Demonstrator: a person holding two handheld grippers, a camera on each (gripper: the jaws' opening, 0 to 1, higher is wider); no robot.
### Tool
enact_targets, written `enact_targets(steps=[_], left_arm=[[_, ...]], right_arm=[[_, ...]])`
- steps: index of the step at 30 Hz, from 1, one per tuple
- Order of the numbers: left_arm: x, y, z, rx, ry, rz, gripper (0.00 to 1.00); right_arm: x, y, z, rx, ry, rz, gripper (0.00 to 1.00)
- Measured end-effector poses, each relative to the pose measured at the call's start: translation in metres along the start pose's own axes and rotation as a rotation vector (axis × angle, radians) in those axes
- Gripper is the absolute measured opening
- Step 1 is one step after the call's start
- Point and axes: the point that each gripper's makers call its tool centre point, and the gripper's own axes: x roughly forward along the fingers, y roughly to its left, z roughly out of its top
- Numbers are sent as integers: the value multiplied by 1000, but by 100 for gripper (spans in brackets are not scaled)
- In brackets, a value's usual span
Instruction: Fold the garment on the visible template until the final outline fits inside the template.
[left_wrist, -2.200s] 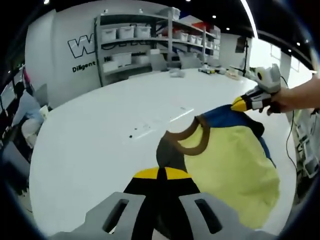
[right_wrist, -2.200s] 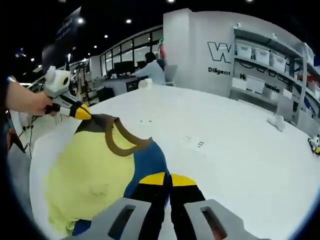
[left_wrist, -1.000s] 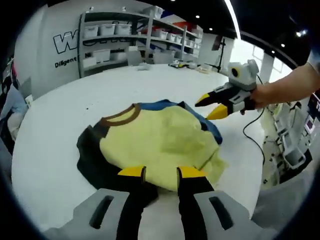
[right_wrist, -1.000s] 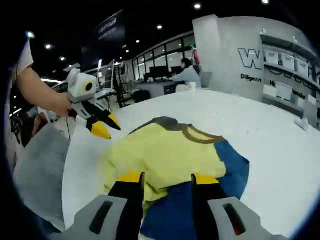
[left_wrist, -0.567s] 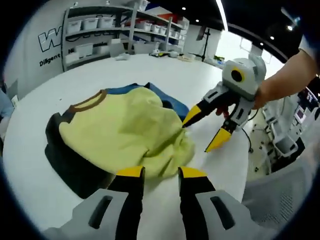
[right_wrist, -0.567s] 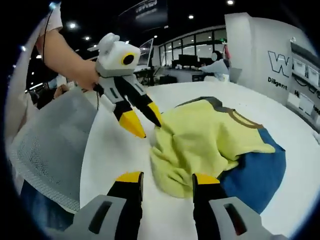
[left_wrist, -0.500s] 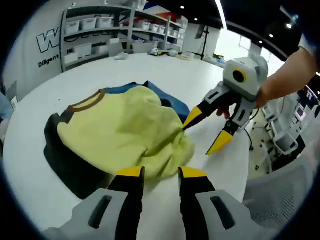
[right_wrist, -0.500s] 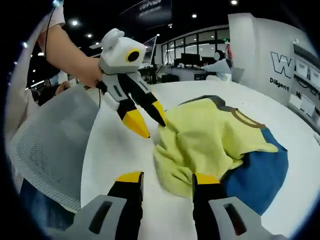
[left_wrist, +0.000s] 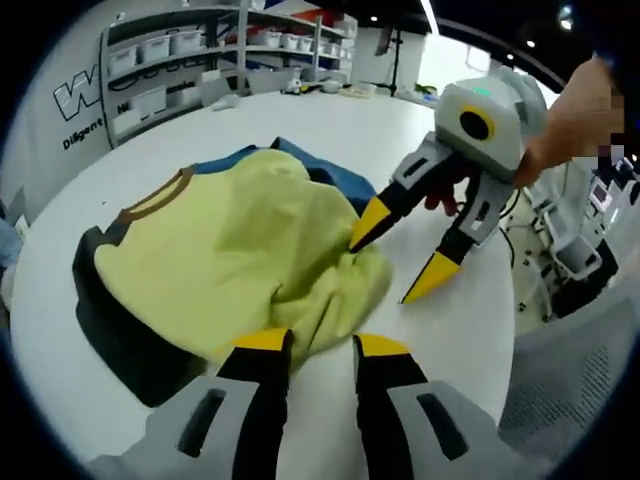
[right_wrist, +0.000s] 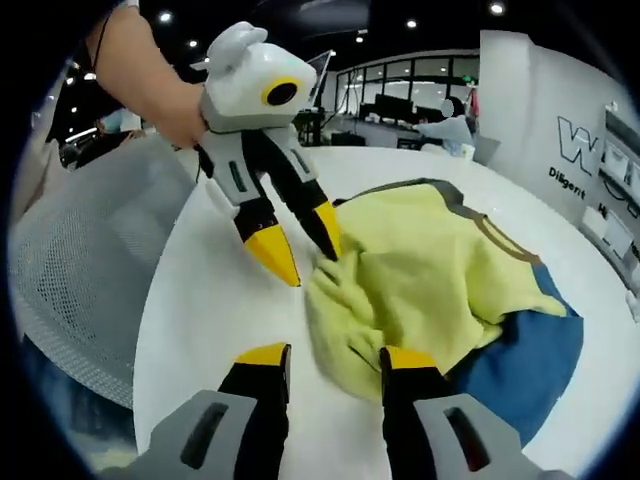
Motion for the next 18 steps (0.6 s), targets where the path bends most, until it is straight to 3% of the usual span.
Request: enact_targets(steps=[5, 6, 10, 18], left_arm=[[-3, 9, 3, -27, -3, 18, 2], [-5, 10, 5, -35, -11, 21, 2], [-17, 15, 12, -35, -35, 31, 1], [-51, 29, 34, -46, -122, 77, 2]], right_arm=[[-1, -12, 4, -20, 13, -40, 3], [-2, -13, 6, -14, 6, -40, 0], [-7, -8, 15, 7, -16, -8, 0], [-31, 1, 77, 140, -193, 79, 0]])
